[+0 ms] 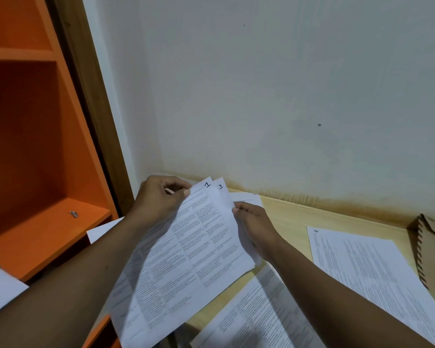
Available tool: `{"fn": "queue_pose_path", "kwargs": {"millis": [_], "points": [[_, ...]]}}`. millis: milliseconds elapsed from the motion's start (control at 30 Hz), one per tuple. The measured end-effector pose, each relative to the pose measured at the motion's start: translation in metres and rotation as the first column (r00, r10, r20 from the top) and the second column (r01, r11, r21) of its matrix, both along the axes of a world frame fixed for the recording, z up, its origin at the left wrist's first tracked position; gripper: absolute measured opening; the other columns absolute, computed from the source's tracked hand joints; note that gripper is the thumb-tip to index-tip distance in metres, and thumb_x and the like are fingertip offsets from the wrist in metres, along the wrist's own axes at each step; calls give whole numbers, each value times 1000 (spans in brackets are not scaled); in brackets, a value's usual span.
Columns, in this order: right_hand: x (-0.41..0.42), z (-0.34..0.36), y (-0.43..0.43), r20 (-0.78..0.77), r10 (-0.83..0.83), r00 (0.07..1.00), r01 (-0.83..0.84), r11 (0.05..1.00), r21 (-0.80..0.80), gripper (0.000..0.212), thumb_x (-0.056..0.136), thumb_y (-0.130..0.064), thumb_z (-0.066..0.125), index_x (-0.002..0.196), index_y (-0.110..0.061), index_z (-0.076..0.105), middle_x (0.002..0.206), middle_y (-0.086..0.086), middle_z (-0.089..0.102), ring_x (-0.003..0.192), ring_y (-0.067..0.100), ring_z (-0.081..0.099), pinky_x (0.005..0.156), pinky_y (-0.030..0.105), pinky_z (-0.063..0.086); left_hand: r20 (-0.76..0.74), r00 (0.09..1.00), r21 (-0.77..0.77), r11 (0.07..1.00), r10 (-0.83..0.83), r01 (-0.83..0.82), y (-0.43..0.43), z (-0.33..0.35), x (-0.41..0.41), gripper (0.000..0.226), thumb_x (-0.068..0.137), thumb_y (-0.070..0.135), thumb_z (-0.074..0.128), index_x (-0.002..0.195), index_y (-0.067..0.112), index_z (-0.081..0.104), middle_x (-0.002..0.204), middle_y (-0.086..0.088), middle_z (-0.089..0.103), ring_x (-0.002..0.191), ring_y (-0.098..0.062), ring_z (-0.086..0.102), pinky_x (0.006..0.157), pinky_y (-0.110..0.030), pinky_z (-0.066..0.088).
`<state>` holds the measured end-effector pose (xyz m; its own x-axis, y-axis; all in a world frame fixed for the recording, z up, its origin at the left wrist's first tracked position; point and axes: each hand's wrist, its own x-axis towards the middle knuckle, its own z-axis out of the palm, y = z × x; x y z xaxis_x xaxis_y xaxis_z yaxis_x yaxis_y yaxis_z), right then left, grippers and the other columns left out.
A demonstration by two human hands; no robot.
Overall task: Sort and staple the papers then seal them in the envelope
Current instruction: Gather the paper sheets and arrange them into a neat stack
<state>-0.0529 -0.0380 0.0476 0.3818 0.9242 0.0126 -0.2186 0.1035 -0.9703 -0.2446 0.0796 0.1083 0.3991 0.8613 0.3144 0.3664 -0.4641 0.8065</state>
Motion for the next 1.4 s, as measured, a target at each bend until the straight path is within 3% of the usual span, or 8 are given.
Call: {"fn": "queue_pose_path", "kwargs": {"millis": [267,600,700,833,967,1100,1267,1400], "points": [[-15,-1,-17,391,12,920,12,998,-59,27,101,-27,58,99,-6,74,95,-1,78,85,13,74,74,28,57,-32,999,44,999,-6,7,-14,8,-15,10,88,20,81,92,28,82,91,12,77,89,-12,70,81,-30,55],[-27,17,-50,310,91,946,-29,979,-200,29,104,-15,48,117,-4,71,112,15,76,105,37,72,98,56,53,20,984,-289,941,-179,177,-39,27,-33,10,88,9,79,98,12,81,92,-6,81,88,-23,79,82,-36,62],[-31,16,-62,221,160,962,-102,963,-250,30,104,-8,46,121,2,68,118,14,74,108,28,72,102,45,53,-9,977,-376,906,-215,196,-48,27,-37,13,86,6,80,98,9,81,88,-8,81,79,-18,79,62,-22,59],[-36,1,-73,172,211,962,-162,951,-263,30,104,-8,46,121,7,65,112,8,76,102,20,73,94,34,56,-5,984,-452,878,-176,155,-56,-2,-36,13,79,2,84,91,6,83,91,-10,81,89,-21,78,80,-29,62],[-31,-26,-74,205,200,958,-140,951,-276,44,90,-25,57,113,11,61,134,41,46,127,59,41,106,72,30,58,988,-535,831,-141,150,-67,-36,-29,12,77,-3,84,87,4,83,93,-14,81,96,-28,77,100,-42,57],[-24,-26,-84,172,188,967,-127,940,-315,28,99,-15,47,103,-1,71,122,26,68,118,44,63,109,55,44,64,987,-540,827,-144,156,-77,-49,-19,15,79,0,84,93,5,82,95,-16,80,93,-25,77,83,-29,60],[-6,-18,-95,233,209,950,-111,921,-374,32,107,-8,39,90,-2,65,68,-1,65,62,14,57,57,22,41,110,967,-521,816,-228,251,-84,-47,-4,21,80,-2,82,101,0,80,108,-41,66,87,-29,78,80,-29,62],[1,-26,-92,250,175,952,-82,935,-344,28,104,-13,44,102,-3,70,96,16,76,78,24,62,71,32,43,84,965,-513,820,-248,255,-89,-45,8,20,83,-2,80,103,-1,78,108,-41,67,82,-28,77,68,-20,59]]}}
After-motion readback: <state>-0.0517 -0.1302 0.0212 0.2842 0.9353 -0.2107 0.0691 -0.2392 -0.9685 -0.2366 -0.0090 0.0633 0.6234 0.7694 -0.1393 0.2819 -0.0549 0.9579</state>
